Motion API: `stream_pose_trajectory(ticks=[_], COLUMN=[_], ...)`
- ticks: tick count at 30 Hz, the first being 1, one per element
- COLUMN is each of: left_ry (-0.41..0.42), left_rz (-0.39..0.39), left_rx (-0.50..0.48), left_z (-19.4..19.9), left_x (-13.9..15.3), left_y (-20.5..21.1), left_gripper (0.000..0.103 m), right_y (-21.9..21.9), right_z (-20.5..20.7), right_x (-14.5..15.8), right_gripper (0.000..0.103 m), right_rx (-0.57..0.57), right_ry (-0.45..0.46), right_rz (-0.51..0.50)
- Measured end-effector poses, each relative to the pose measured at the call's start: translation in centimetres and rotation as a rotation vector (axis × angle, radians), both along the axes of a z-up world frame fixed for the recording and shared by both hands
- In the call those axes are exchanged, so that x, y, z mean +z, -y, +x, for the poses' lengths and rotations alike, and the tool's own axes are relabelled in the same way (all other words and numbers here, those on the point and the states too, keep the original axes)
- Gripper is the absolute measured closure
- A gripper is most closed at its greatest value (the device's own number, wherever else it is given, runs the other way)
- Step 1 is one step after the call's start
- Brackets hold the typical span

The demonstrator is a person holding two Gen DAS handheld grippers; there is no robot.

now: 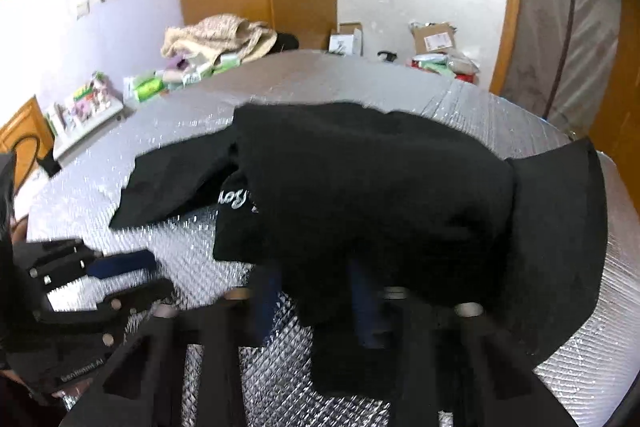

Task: Fold clothes

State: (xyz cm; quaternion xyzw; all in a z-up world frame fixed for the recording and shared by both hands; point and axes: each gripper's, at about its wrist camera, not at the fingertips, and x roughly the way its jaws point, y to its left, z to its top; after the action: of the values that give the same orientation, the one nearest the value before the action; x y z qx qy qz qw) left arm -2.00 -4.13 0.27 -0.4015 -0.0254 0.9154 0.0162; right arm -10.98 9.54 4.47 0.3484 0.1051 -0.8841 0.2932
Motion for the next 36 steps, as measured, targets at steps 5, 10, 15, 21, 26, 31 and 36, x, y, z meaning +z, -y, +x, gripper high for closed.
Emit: stream_pose_trajectory(ticks=[5, 10, 15, 21, 26, 31, 36], left_ry=[-0.001, -0.001, -0.005, 0.033, 0.048, 0.034, -0.064], left_rz=[0.005, 0.009, 0.073, 0.007, -0.085, -0.077, 0.044], left_rx=[0.000, -0.001, 0.015, 0.114, 0.159, 0.265, 0.206], left_z=[0.0, 0.0, 0.1, -1.6, -5.1, -8.5, -6.0], left_x=[0.0, 0.1, 0.1, 0.2, 0.3, 1.1, 3.5], left_y=[0.1, 0.2, 1.6, 4.8, 7.0, 10.6, 10.6], left_gripper=[0.075, 0.075, 0.078, 0.081, 0.081, 0.081, 0.081], right_y=[-1.5, -2.5, -3.2, -4.1, -4.2, -3.7, -2.8], right_z=[0.1, 0.7, 1.7, 3.3, 3.2, 2.7, 1.1], right_x=[1.6, 4.1, 7.4, 11.4, 11.5, 11.5, 13.1], right_gripper=[0.097, 0.097, 0.097, 0.097, 0.097, 0.097, 0.097], right_rx=[-0.028, -0.037, -0.035, -0.032, -0.026, -0.012, 0.023], right_ry=[-0.034, -0.074, -0.122, -0.200, -0.193, -0.172, -0.193], right_rz=[-0.052, -0.102, -0.163, -0.212, -0.231, -0.247, -0.267])
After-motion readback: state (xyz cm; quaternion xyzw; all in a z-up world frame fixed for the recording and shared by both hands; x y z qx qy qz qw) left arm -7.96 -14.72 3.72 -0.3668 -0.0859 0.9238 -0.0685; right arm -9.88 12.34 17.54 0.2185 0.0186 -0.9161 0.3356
